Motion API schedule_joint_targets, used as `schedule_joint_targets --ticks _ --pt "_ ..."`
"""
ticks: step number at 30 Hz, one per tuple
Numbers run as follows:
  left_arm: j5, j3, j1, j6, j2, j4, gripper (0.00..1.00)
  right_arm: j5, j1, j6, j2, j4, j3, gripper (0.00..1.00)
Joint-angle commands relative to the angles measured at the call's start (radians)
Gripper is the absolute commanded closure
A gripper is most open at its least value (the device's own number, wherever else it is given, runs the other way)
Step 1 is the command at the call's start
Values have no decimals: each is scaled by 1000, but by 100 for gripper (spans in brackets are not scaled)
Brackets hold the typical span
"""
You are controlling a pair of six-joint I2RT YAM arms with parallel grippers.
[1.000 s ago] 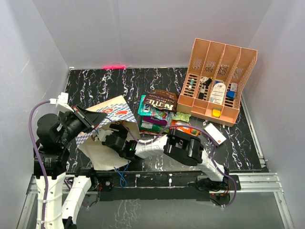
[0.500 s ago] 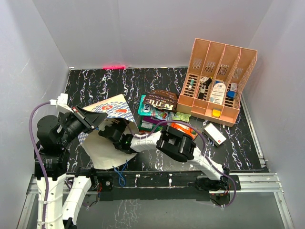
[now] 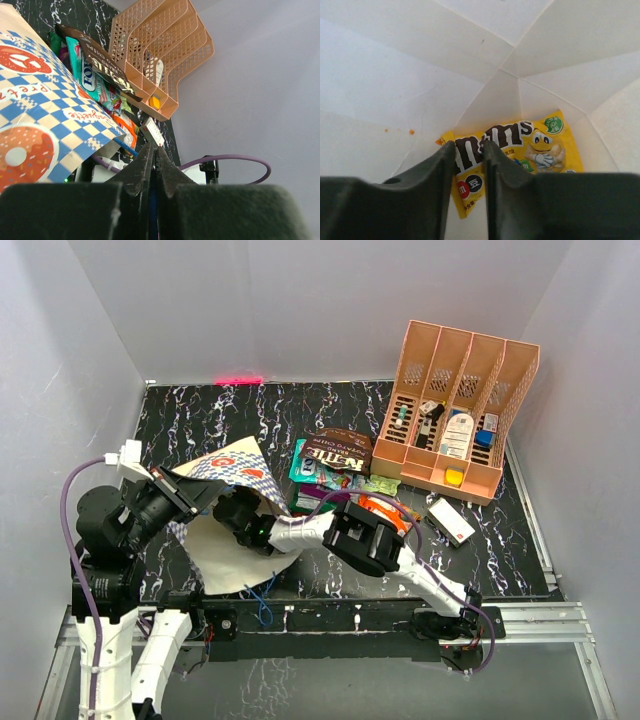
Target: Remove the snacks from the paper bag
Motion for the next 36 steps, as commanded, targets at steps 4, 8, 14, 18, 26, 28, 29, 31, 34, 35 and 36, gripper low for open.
schedule_joint_targets --ticks 4,8,14,18,26,28,29,31,34,35,36 --pt "3 43 -3 28 -20 -47 100 -79 1 44 -26 -43 -6 89" --pt "-5 50 -3 34 -13 -52 100 -133 41 10 -82 -40 -56 93" --pt "-27 110 -3 67 19 -74 100 -164 110 10 -202 18 -185 93" --pt "-60 140 -3 91 32 -108 100 -222 134 8 -301 82 -300 93" --pt "-87 156 -3 97 44 -109 100 -279 165 -24 -478 127 -472 93" --pt "-85 159 -4 102 55 -112 100 -277 165 -24 -527 156 -519 93" --pt "-85 156 -3 103 55 -107 100 -277 165 -23 -553 162 -536 93" --pt "-89 157 -3 104 58 -105 100 -297 165 -24 -600 162 -565 93" --pt "-88 148 -4 100 61 -100 100 -370 165 -51 -670 231 -646 93" --pt "-85 139 -3 91 61 -88 100 -400 165 -61 -690 253 -671 93" --pt "-80 131 -3 84 62 -79 100 -438 165 -65 -711 256 -687 93"
